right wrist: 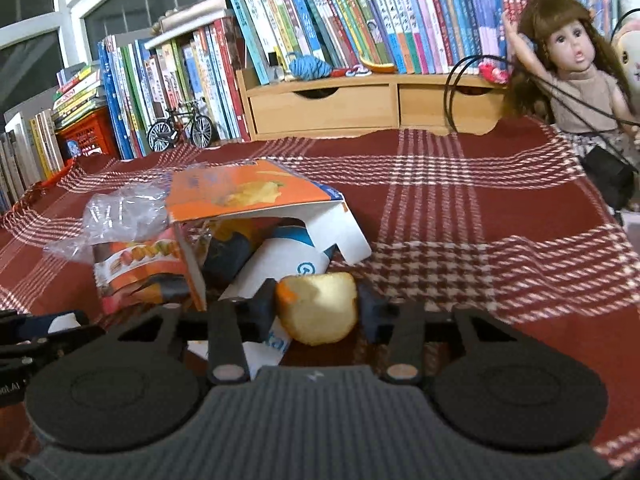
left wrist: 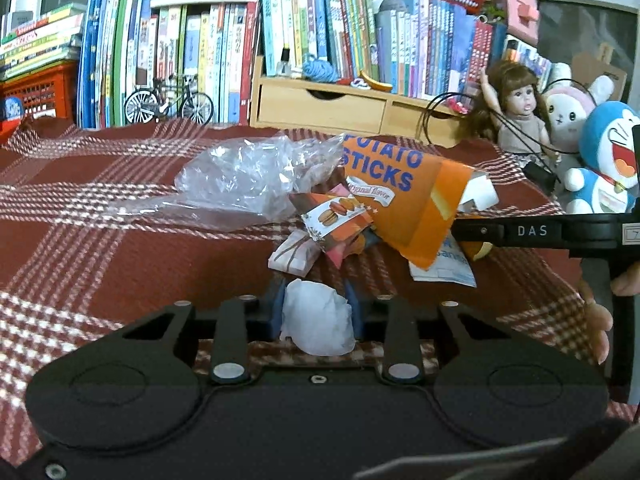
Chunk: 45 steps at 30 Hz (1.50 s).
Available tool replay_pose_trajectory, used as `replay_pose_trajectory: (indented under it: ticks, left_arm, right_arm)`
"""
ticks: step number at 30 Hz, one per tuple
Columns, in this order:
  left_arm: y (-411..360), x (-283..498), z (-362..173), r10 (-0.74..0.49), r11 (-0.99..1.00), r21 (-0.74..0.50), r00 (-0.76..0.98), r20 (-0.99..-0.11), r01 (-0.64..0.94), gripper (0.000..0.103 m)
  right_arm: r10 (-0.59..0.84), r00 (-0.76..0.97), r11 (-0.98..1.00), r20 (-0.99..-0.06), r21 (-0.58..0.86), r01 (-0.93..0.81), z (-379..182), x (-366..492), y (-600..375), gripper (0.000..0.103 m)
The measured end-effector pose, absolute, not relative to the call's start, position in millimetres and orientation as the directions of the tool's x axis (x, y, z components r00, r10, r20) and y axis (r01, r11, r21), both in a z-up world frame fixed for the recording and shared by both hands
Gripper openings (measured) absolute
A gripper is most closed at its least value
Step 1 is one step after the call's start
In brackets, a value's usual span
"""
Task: Collect trash
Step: 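Grasp the white tissue with the left tool while the right tool grasps the bread piece, then lower the tissue and bread into the black trash bag and open both tools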
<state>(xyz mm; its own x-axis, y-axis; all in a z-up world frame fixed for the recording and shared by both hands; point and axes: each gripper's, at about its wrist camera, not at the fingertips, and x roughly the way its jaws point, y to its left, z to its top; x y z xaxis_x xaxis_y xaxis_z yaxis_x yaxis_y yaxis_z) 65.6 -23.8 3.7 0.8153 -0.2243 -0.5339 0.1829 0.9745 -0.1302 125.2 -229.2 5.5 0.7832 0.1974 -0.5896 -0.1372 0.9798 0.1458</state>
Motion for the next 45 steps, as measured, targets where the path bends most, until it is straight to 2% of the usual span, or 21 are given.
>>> replay_pose_trajectory:
  ticks: [11, 30, 38, 45]
  left_arm:
    - [-2, 10, 29, -0.239, 0.971, -0.137, 0.852, -0.466, 0.198, 0.029]
    - [24, -91, 29, -0.233, 0.972, -0.130, 0.838, -0.493, 0.194, 0.029]
    - [37, -129, 6, -0.219, 0.976, -0.150, 0.778, -0.589, 0.160, 0.029]
    - [41, -150, -37, -0.191, 0.981, -0.168, 0.677, -0.711, 0.101, 0.029]
  right_arm:
    - [0.274, 0.800, 0.962, -0.533, 0.152, -0.228, 28, 64, -215, 0.041]
    - [0.441, 0.734, 0.892, -0.517, 0.164, -0.420, 29, -47, -155, 0.041]
    - [0.484, 0.676, 0.865, -0.556, 0.187, -0.465, 16, -98, -139, 0.042]
    - [0.480, 0.599, 0.858, -0.641, 0.201, -0.472, -17, -127, -125, 0.043]
